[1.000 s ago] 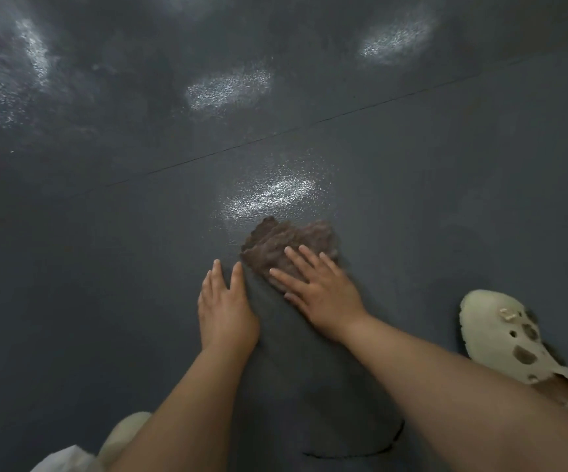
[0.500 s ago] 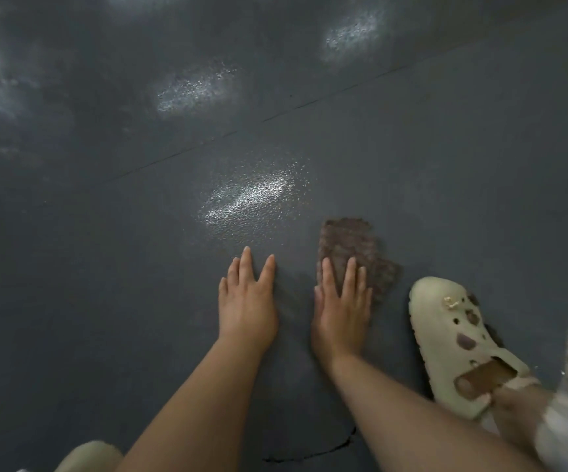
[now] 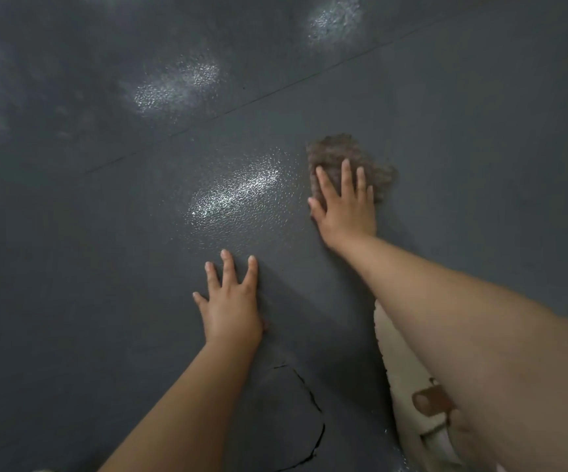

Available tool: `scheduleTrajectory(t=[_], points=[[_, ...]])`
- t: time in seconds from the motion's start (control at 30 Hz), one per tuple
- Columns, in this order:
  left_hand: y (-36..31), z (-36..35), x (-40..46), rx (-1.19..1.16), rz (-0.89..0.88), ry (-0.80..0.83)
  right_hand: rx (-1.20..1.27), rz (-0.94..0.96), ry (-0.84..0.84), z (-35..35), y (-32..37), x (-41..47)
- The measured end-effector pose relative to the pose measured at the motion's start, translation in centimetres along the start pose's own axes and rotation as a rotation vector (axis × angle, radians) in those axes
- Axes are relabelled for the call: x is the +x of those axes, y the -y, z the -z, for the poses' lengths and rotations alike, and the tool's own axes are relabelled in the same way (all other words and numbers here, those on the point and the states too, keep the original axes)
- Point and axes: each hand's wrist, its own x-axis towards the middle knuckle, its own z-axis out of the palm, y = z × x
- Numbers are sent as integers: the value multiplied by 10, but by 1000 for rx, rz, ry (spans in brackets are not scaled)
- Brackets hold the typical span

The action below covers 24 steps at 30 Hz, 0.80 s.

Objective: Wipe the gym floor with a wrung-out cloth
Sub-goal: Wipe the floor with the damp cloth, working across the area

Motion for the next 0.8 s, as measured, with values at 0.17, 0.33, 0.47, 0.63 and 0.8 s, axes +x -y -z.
scheduleTrajectory(t=[0.17, 0.33, 0.47, 0.63, 0.8], points=[[-1, 2, -1, 15, -3, 17, 6, -26, 64, 27, -28, 45], [-1, 3, -1, 3, -8, 39, 106, -201, 12, 18, -31, 32], [-1, 3, 0, -3, -9, 51, 253, -464, -69, -5, -9, -13], [-1, 1, 0, -8, -9, 46, 298, -509, -179, -47, 43, -94], [0, 0, 1, 0, -17, 38, 249, -450, -87, -49, 43, -98]])
